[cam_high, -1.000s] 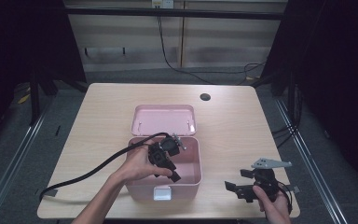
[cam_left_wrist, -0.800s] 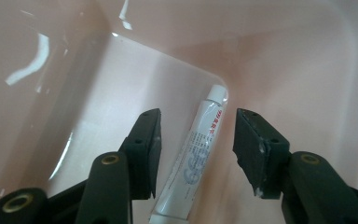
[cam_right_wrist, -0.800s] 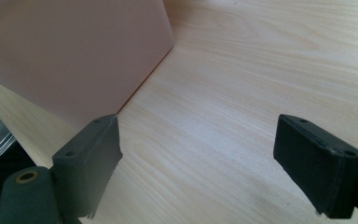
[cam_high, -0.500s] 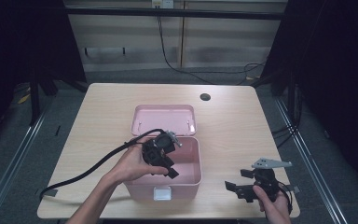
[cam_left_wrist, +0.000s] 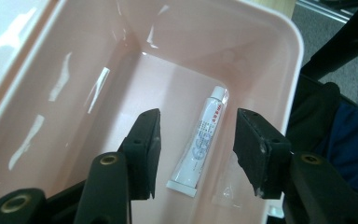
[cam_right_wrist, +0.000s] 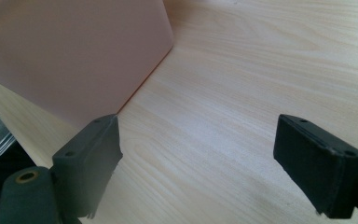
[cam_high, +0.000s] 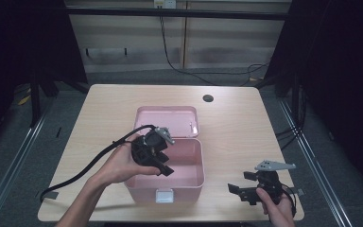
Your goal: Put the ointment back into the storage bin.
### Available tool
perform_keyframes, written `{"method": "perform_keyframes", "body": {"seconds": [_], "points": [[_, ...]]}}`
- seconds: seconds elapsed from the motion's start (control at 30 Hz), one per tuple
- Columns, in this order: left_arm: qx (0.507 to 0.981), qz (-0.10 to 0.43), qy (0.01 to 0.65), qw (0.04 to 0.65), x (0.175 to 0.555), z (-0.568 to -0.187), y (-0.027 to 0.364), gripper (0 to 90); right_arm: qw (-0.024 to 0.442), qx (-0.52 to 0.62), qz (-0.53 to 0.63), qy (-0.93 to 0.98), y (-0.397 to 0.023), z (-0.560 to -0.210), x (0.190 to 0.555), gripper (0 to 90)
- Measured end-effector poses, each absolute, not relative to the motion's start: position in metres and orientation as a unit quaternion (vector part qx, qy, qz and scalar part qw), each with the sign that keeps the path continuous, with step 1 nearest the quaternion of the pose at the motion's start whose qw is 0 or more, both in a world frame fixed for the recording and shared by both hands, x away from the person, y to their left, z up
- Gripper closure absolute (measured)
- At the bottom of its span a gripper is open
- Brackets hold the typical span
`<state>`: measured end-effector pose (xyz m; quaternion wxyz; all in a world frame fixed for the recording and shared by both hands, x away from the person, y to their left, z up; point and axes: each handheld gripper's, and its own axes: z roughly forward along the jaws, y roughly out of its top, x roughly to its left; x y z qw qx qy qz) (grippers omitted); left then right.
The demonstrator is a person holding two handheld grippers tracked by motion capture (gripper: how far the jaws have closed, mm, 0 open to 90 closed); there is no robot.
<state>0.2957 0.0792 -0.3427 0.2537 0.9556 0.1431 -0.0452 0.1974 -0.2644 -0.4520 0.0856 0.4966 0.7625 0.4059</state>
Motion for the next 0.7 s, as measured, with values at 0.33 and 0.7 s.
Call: {"method": "perform_keyframes", "body": {"seconds": [0.33, 0.7], "points": [[0.952, -0.027, 0.138, 0.270, 0.285, -0.333, 0.098, 49.5, 0.087, 0.495, 0.407, 0.763, -0.265, -0.452, 0.197, 14.2], [0.940, -0.012, 0.172, 0.294, 0.280, -0.328, 0.137, 48.5, 0.087, 0.496, 0.406, 0.763, -0.265, -0.452, 0.198, 14.1]]}}
